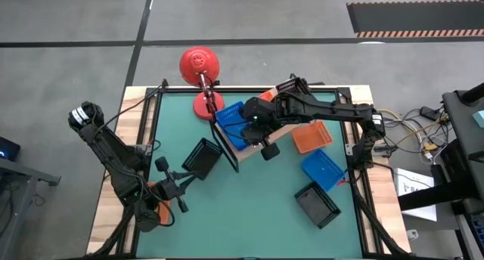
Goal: Stack baskets on shelf by color
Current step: Stack the left blue basket on top of the blue basket on the shelf
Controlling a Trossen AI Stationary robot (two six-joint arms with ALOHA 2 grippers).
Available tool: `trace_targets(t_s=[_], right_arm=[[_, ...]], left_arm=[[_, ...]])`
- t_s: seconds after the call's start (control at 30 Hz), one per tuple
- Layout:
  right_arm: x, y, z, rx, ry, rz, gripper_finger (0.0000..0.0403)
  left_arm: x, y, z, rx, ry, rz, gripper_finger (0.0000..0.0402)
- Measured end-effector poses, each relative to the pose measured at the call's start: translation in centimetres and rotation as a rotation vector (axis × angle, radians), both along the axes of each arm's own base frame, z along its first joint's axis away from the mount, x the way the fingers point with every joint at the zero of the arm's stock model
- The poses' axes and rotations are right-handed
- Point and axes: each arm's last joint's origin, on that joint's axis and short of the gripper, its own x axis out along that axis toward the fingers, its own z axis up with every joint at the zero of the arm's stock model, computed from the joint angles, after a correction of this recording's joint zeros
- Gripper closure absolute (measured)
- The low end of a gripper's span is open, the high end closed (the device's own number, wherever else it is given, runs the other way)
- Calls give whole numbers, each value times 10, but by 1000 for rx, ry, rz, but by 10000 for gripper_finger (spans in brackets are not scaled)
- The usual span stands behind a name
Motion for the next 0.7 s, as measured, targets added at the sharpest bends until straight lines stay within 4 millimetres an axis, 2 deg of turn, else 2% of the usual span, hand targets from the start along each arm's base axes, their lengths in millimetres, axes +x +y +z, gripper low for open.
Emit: trace_targets(t_s=[0.2,0.43,0.6,0.7], right_arm=[[1,0,-13,0,36,-6,390],[0,-3,-23,-11,71,-34,355],[0,-3,-24,-5,82,-42,323],[-1,-3,-18,11,72,-67,310]], left_arm=[[0,0,0,-3,-2,0,380],[0,0,0,-3,-2,0,380],[0,0,0,-3,-2,0,380],[0,0,0,-3,-2,0,380]])
